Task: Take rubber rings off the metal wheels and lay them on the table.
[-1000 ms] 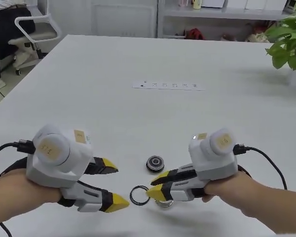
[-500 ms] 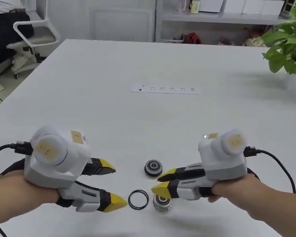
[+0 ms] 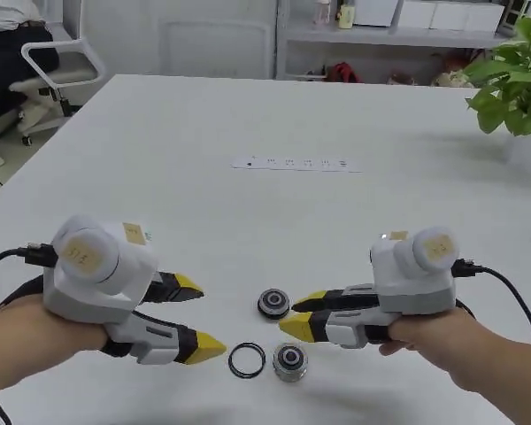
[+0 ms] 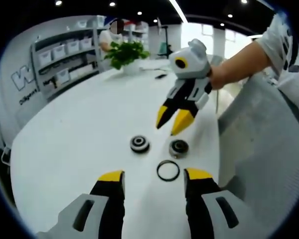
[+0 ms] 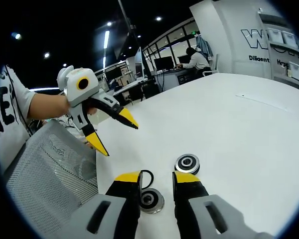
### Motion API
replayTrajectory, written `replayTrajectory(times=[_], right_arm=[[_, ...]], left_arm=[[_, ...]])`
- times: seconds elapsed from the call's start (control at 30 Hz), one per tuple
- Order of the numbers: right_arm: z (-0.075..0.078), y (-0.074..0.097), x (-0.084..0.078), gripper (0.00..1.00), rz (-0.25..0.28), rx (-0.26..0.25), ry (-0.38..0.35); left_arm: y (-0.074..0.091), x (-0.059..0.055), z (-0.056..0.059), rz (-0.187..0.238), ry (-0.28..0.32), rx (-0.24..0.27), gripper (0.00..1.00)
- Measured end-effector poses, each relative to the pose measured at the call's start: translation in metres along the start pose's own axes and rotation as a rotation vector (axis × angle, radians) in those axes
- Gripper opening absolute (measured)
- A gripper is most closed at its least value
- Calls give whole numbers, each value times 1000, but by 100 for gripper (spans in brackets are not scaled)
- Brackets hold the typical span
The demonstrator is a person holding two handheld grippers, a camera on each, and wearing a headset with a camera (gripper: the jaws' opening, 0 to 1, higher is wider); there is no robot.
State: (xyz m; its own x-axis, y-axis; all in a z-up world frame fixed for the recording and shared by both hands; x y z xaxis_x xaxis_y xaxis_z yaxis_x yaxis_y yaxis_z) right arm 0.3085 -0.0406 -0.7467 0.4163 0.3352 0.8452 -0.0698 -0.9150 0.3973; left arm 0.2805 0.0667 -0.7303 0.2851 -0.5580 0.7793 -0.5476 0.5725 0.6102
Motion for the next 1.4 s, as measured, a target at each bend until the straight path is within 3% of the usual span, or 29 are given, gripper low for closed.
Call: replayTrajectory(times=[0.5,0.67,1.4], right_arm=[[15,8,9,23,45,-39,-7],[18,9,9,23,46,-47,-6],[29,6,-2,24,17,-71,-5]], left_arm=[[-12,5,-14,1,2,15,47],[-17,3,-20,-5,1,26,45],[-36,1,-26,-27,6,32,46]])
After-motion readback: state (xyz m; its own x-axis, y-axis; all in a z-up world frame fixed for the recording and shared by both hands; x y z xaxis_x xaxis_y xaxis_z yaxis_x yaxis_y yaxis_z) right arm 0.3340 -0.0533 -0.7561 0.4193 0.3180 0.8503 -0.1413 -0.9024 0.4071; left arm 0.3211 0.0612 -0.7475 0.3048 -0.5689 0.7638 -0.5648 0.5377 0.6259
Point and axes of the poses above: the centre of the closed fingertips' face, and the gripper's own axes: y roughly backward along the fingers, z roughly to its right, x roughly out of its top, the point moved 2 cm from there along y, roughly backward along the fingers, and after that the axes turned 10 degrees about x, right-handed, at the moved point
